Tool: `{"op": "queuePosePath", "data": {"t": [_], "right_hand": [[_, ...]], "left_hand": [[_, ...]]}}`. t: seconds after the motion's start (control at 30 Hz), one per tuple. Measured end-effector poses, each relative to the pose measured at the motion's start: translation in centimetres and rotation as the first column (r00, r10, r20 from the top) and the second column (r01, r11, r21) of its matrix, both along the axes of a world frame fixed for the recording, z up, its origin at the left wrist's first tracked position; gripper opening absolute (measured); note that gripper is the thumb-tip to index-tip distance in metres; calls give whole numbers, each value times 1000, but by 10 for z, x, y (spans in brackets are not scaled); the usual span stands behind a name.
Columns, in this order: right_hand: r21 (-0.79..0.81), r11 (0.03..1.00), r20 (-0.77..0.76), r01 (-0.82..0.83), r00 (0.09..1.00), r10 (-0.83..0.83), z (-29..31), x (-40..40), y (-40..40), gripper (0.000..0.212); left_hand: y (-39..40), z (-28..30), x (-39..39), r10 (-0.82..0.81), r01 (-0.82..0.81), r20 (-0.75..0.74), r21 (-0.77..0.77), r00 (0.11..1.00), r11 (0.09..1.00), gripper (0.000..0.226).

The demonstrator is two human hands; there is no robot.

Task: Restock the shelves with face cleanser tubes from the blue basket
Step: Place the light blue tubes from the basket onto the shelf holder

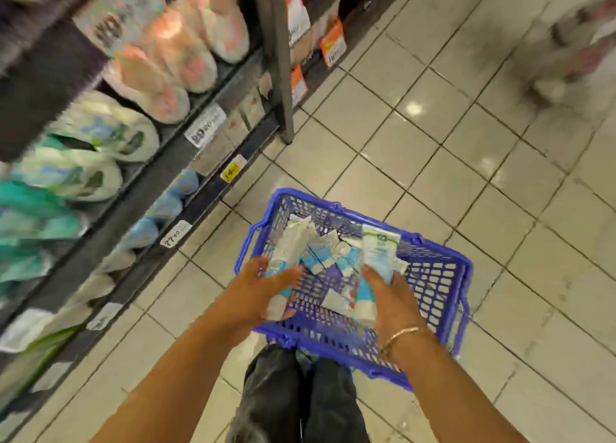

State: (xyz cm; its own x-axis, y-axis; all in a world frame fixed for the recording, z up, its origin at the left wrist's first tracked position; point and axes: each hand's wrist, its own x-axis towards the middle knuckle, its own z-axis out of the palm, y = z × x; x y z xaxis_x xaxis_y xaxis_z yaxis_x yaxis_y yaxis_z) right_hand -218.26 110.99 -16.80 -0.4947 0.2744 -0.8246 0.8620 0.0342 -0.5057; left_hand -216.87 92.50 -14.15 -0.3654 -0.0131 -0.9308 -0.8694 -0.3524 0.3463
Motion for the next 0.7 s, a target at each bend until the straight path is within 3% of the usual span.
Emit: {"op": "queuePosePath", "data": {"t": [0.1,0.2,0.37,0.57,0.7], "right_hand": [[-93,996,-115,-14,993,3,91,-11,-18,10],[-200,979,-146,-50,989,21,176,-8,-40,3],[-296,939,-259,-172,961,95,289,-3,-62,16],[-382,855,-392,-351,899,194,386,5,-82,19],[-388,776,-480,-497,828,290,429,27,-104,12]], "left_hand": [[-19,80,1,85,-83,-44,42,995,996,19],[-37,157,17,164,-157,-84,78,983,984,21],[-57,271,43,233,-217,-172,110,957,970,34],[-58,370,83,485,-424,-354,238,800,874,35],[-54,417,124,642,-594,-385,252,663,764,30]]}}
